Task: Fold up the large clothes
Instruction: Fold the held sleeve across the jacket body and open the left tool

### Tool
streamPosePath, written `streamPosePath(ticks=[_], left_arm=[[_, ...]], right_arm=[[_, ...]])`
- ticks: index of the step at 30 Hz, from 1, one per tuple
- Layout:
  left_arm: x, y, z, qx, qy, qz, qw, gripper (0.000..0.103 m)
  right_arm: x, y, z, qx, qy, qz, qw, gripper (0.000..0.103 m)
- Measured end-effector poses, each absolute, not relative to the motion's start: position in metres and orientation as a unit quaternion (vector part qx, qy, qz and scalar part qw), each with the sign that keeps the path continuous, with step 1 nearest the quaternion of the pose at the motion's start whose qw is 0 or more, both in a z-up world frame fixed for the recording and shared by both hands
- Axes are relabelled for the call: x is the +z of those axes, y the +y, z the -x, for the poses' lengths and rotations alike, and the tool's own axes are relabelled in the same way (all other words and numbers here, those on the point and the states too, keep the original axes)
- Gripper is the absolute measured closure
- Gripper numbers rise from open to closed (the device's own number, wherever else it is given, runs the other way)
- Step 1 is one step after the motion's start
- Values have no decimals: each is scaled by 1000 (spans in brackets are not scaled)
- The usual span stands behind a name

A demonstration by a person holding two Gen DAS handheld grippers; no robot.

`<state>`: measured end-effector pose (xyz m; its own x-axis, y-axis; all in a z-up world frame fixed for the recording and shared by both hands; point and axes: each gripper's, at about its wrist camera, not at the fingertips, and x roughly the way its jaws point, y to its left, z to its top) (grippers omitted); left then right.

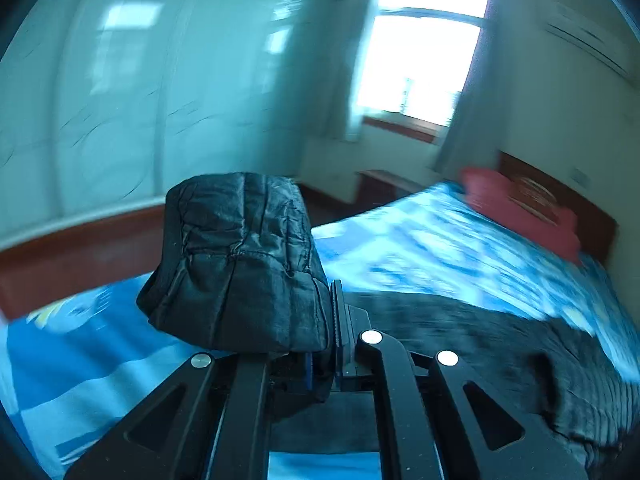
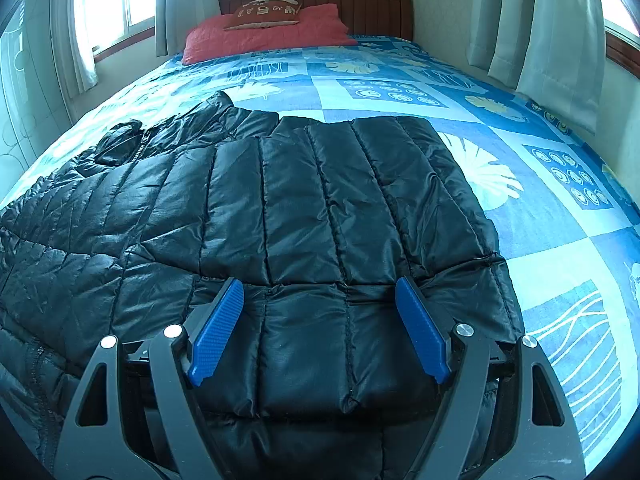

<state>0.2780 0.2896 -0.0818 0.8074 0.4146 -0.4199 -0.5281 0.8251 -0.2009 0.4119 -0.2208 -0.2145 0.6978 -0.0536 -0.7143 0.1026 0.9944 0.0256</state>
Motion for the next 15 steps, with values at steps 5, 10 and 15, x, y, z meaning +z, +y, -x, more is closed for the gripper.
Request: streamPosePath(ticks=[5, 10, 15], left_arm=[[-72, 205, -325, 167, 212, 97, 958, 97], [-84, 128, -363, 106, 239, 21, 965, 97], [-103, 60, -382, 48, 269, -28, 961, 97]], right_arm=[[-214, -224, -413, -42, 385, -33, 921, 25], [-216, -222, -413, -42, 383, -35, 922, 25], [-216, -222, -413, -42, 383, -36, 922, 25]])
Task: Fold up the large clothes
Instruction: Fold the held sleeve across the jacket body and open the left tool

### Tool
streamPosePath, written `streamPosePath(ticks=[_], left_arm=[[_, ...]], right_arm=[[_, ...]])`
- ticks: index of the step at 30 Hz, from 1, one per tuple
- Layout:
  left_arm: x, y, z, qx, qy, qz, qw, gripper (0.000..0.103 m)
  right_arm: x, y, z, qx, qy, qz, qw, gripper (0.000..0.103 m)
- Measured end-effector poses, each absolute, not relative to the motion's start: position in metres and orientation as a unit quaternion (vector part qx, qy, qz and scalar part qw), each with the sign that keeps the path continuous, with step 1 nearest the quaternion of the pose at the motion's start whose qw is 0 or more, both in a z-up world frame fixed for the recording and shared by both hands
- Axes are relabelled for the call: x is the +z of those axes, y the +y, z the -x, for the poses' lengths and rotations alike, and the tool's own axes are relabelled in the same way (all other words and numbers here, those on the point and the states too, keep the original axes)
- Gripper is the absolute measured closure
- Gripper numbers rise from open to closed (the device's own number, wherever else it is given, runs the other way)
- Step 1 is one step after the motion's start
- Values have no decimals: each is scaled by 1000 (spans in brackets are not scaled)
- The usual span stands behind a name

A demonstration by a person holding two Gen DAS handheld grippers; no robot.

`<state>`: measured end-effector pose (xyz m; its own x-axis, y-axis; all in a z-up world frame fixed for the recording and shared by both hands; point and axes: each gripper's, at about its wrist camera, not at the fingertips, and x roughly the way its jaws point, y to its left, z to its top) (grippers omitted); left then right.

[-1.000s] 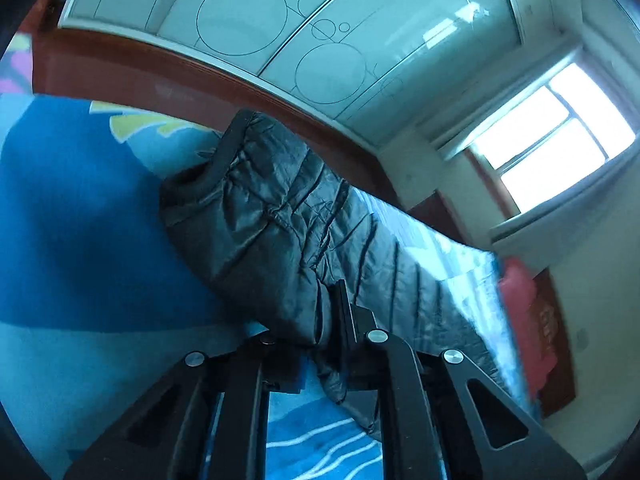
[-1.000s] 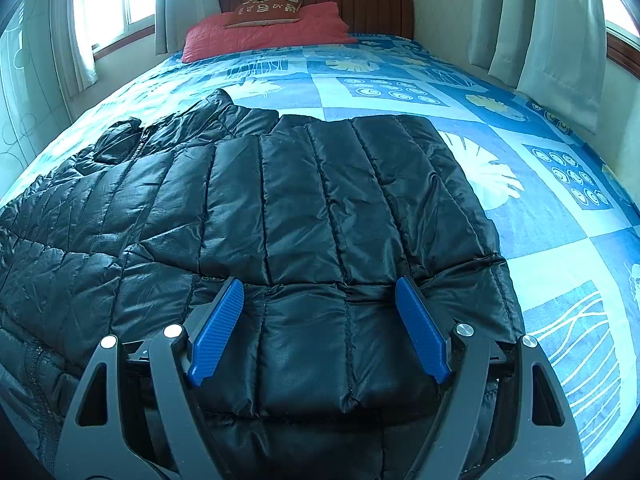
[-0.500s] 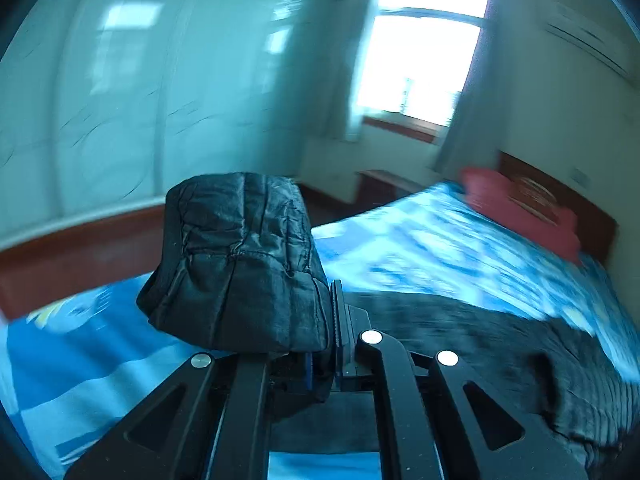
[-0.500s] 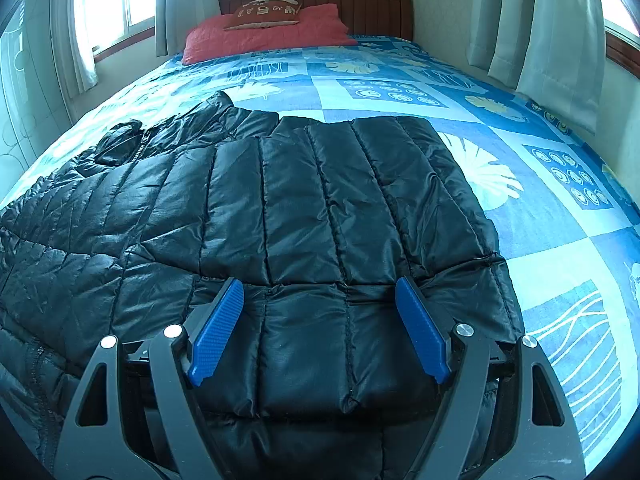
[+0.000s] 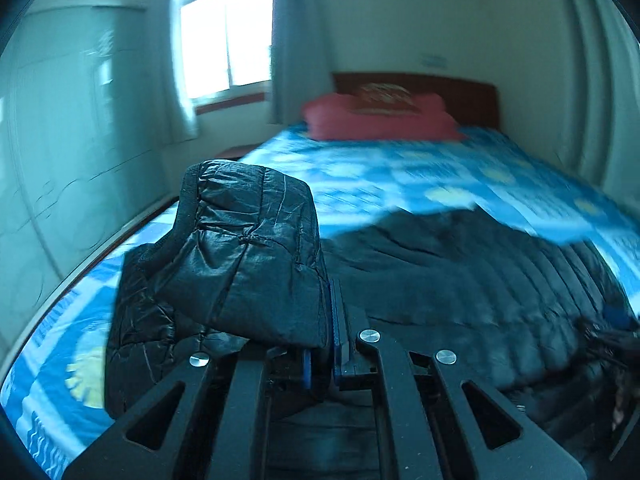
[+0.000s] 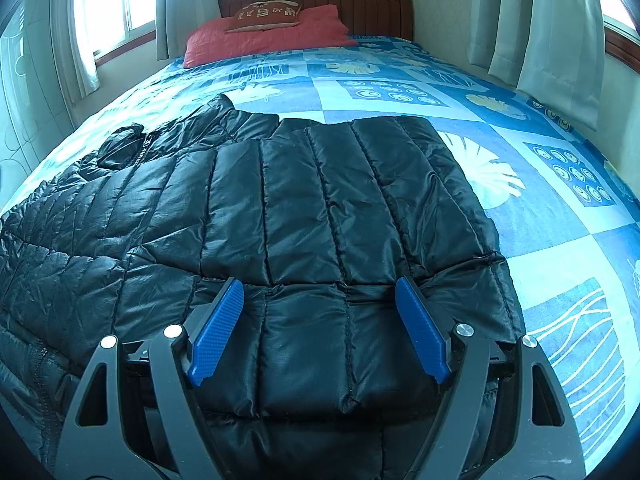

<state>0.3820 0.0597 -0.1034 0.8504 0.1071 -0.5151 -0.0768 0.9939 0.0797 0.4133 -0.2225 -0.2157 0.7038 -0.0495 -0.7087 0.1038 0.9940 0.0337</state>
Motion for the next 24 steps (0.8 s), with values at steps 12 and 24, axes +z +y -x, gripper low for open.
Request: streamPosePath(ticks=[12, 24], left_arm=[[-135, -27, -383, 10, 326, -92, 941, 94], [-135, -45, -374, -3, 325, -104, 940, 51]], right_arm=[[-217, -223, -415, -43, 380, -37, 923, 25], [-217, -224, -416, -44, 380, -37, 923, 25]])
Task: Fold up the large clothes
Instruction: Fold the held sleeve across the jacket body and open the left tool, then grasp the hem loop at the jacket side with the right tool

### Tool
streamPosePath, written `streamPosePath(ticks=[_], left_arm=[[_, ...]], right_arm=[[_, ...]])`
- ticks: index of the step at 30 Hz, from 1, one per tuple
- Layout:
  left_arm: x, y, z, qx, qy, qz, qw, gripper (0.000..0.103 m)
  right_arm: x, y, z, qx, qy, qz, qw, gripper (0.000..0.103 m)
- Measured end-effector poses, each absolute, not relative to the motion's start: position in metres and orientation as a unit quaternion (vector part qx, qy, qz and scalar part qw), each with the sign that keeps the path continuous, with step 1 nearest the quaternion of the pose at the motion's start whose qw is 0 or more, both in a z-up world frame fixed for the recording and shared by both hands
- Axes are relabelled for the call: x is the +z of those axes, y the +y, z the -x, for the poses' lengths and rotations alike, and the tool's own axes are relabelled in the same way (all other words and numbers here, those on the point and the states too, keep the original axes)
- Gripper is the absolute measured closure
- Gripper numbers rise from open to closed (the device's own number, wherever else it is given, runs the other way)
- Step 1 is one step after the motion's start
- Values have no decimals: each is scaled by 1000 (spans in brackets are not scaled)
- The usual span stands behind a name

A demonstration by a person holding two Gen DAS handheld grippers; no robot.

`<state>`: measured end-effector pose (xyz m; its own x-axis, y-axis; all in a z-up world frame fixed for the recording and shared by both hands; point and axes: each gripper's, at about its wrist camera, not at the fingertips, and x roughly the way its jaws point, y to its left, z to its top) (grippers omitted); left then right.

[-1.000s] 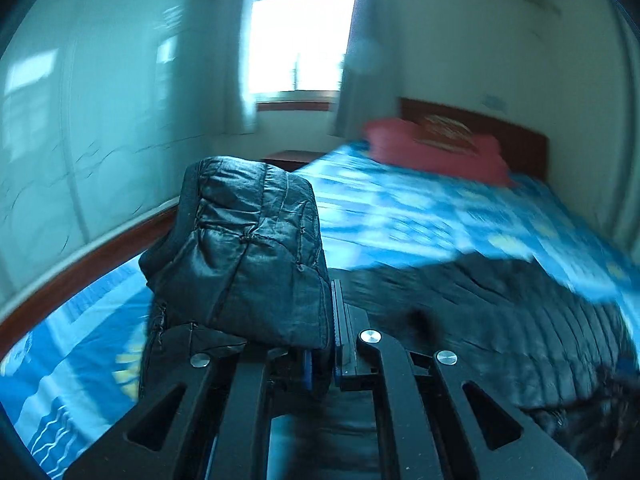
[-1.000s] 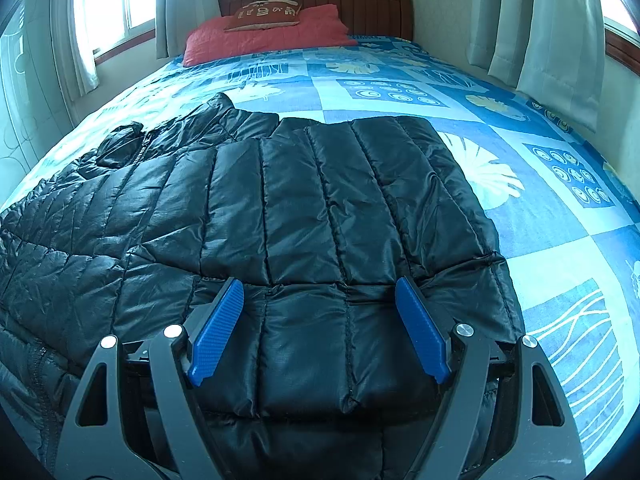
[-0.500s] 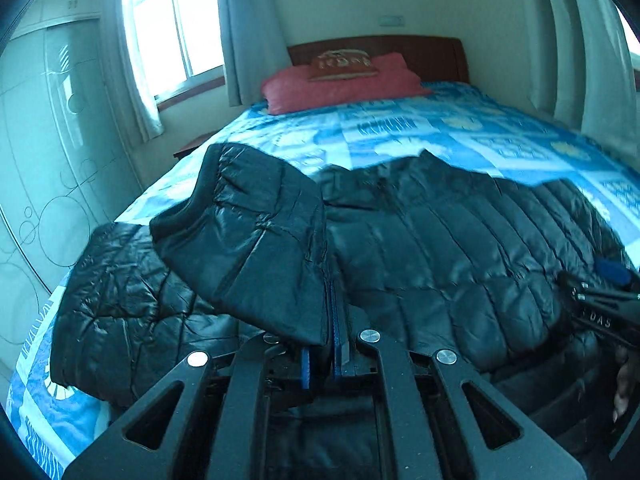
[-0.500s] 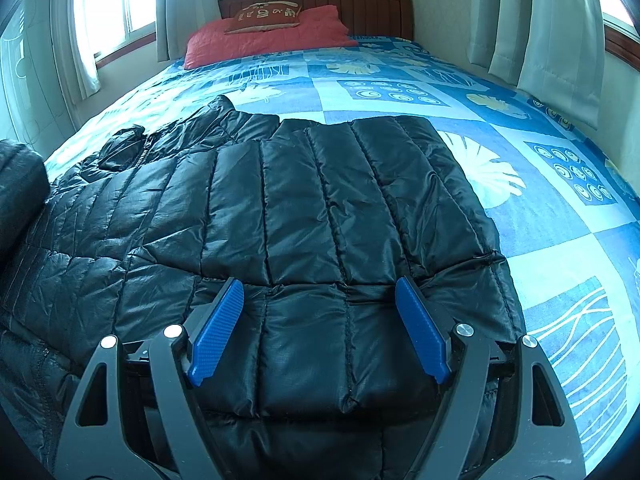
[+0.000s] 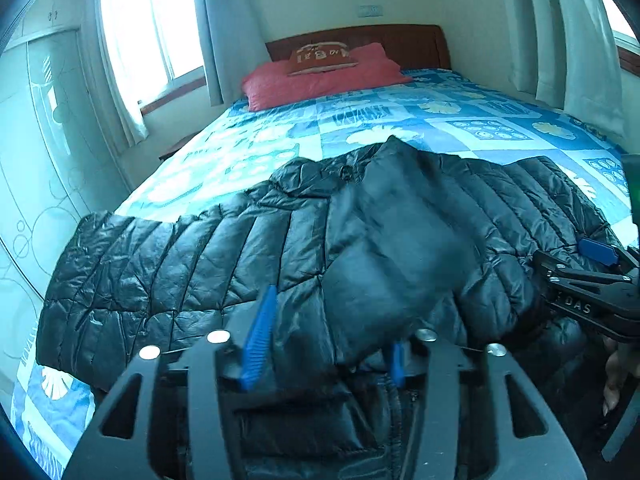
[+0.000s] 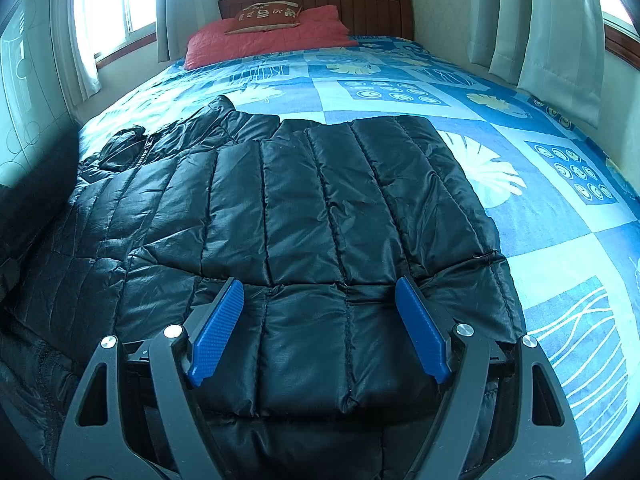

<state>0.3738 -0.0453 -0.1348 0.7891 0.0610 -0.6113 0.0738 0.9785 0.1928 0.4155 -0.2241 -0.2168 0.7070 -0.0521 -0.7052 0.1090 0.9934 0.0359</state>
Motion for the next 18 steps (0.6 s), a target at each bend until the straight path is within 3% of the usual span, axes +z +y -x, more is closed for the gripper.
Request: streamPosePath(ticks=[7, 10, 18], left_arm=[[-120, -39, -359, -23, 323, -100, 941, 50], [-115, -28, -351, -24, 320, -91, 943, 36], [-118, -23, -339, -50, 328, -111, 937, 35]], right_arm=[[-208, -219, -413, -47, 381, -29, 923, 25], [-192, -207, -404, -39, 368, -27, 928, 25], [-167, -155, -394, 31, 364, -50, 929, 25]])
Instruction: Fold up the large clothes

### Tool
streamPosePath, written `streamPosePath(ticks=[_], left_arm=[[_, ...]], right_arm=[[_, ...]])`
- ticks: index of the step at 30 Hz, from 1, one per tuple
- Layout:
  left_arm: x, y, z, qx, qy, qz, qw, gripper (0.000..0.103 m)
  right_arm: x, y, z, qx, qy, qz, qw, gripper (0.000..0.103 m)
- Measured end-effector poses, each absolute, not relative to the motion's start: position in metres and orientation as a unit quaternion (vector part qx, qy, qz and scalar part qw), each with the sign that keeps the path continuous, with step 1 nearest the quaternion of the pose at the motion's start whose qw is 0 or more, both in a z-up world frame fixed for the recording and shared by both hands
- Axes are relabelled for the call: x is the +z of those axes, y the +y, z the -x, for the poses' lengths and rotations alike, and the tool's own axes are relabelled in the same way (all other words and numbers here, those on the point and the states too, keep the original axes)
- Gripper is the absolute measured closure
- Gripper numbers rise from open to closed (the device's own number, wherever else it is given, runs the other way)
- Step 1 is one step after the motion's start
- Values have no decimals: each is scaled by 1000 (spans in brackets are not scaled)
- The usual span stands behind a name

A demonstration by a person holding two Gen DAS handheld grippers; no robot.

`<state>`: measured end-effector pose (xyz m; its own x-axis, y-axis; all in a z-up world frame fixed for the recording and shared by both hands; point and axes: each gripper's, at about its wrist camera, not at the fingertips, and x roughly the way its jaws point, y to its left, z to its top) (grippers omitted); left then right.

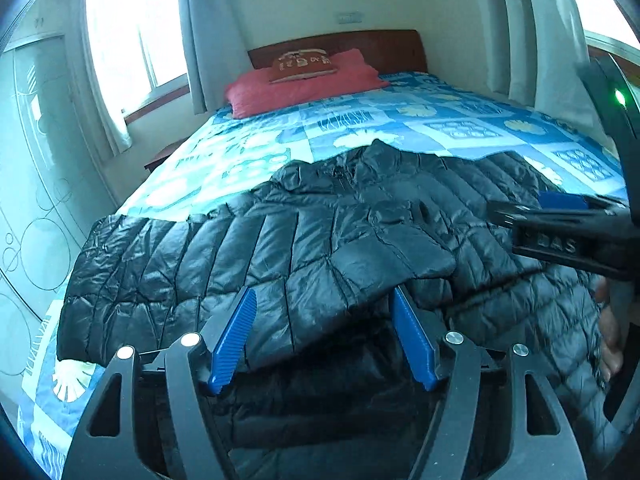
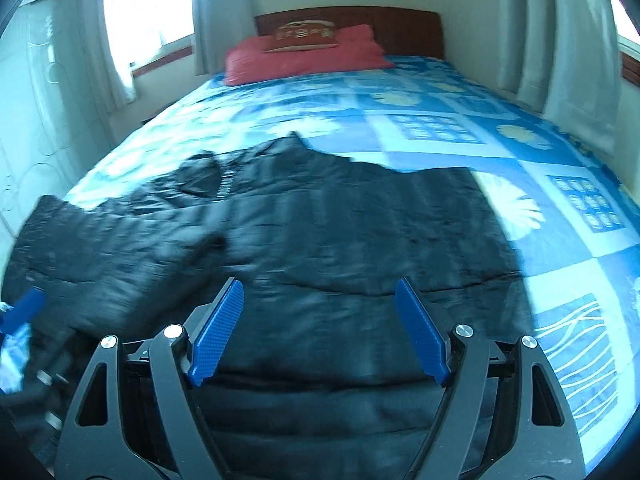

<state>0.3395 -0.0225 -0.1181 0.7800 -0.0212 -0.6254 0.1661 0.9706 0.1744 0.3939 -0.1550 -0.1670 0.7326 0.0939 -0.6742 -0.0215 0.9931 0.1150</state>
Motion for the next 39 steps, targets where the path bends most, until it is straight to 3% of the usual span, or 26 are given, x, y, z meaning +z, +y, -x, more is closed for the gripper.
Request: streamPosePath(ticks=[3, 10, 11, 13, 14, 15, 17, 19, 29, 34, 39], left_arm=[[-130, -19, -338, -52, 346, -116, 929, 29], [-148, -16, -340, -48, 355, -114, 927, 29], [-147, -15, -338, -47, 352, -115, 928, 29], [-144, -11, -334, -49, 348, -116, 929, 29], [-143, -9, -333, -49, 345, -115, 930, 29], [-141, -7, -331, -48, 343, -113, 931, 29], [-139, -2, -328, -47, 342, -108, 932, 29], [-136, 3, -326, -45, 341, -105, 933, 29], [-89, 69, -324, -20, 300, -69, 951, 29], [-81, 113, -345, -7, 304, -6, 953, 29], [-109, 128, -386, 31, 340, -10, 940, 29]], right_arm=[[-173, -134, -403, 58, 384, -79, 918, 25], [-198, -100, -424, 79, 433, -102, 892, 27], [-200, -95, -424, 84, 434, -96, 892, 31], [-201, -89, -422, 96, 434, -88, 891, 55], [-201, -85, -422, 107, 435, -88, 890, 61], [-201, -84, -422, 115, 438, -89, 887, 75], [-200, -83, -421, 113, 435, -82, 890, 78], [-194, -86, -418, 120, 427, -83, 893, 89], [-139, -146, -407, 38, 353, -8, 935, 90], [-149, -198, -420, -17, 366, -12, 930, 90], [-186, -231, -437, -41, 411, -27, 910, 90]])
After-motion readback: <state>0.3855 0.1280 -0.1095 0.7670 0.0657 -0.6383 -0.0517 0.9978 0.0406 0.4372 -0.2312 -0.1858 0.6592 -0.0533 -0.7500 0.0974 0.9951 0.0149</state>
